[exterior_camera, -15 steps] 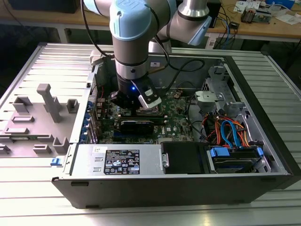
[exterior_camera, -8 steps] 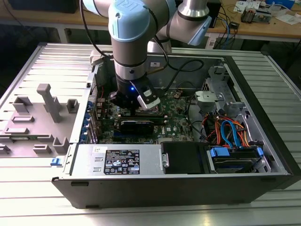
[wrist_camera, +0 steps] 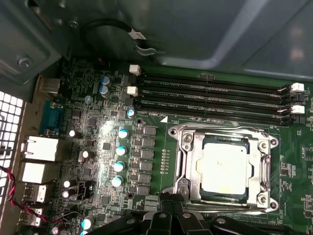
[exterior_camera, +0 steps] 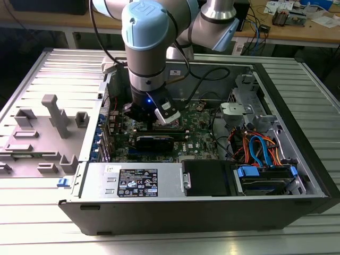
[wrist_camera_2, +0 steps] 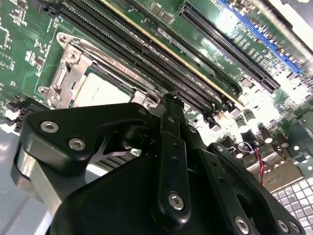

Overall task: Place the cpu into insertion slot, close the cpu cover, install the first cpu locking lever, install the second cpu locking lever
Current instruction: 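Install the second cpu locking lever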

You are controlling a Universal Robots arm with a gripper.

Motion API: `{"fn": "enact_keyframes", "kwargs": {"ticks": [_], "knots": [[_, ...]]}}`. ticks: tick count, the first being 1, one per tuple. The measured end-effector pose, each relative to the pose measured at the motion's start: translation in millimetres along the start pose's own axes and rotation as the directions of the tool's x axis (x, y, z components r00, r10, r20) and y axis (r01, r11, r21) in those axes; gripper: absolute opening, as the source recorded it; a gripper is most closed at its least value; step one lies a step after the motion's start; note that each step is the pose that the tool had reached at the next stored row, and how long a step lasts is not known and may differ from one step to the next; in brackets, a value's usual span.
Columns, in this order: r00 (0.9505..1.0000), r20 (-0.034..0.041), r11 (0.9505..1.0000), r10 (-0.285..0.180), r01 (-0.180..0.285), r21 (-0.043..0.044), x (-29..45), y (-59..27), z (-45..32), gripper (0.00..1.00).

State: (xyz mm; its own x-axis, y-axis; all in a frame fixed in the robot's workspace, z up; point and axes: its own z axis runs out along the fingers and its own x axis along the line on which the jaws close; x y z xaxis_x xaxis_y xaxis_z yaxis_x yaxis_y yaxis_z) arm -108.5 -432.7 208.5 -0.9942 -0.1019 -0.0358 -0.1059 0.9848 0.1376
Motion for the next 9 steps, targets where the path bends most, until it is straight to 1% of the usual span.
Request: {"fn": "enact_keyframes", "kwargs": {"ticks": [1, 2, 6, 7, 9], "knots": [[1.0000, 0.0006, 1.0000, 0.000, 0.000, -0.0054, 0.3, 0.0, 0.6, 0.11], [1.0000, 0.0008, 1.0000, 0.000, 0.000, -0.0075, 0.5, -0.1, 1.2, 0.11], [1.0000, 0.0008, 0.9999, 0.000, 0.000, -0.0108, 1.0, -0.5, 3.5, 0.11], [1.0000, 0.0012, 0.9999, 0.000, 0.000, -0.0139, 1.1, -0.5, 4.8, 0.11], [1.0000, 0.0018, 0.9998, 0.001, -0.001, -0.0174, 1.2, -0.7, 6.0, 0.11]]}}
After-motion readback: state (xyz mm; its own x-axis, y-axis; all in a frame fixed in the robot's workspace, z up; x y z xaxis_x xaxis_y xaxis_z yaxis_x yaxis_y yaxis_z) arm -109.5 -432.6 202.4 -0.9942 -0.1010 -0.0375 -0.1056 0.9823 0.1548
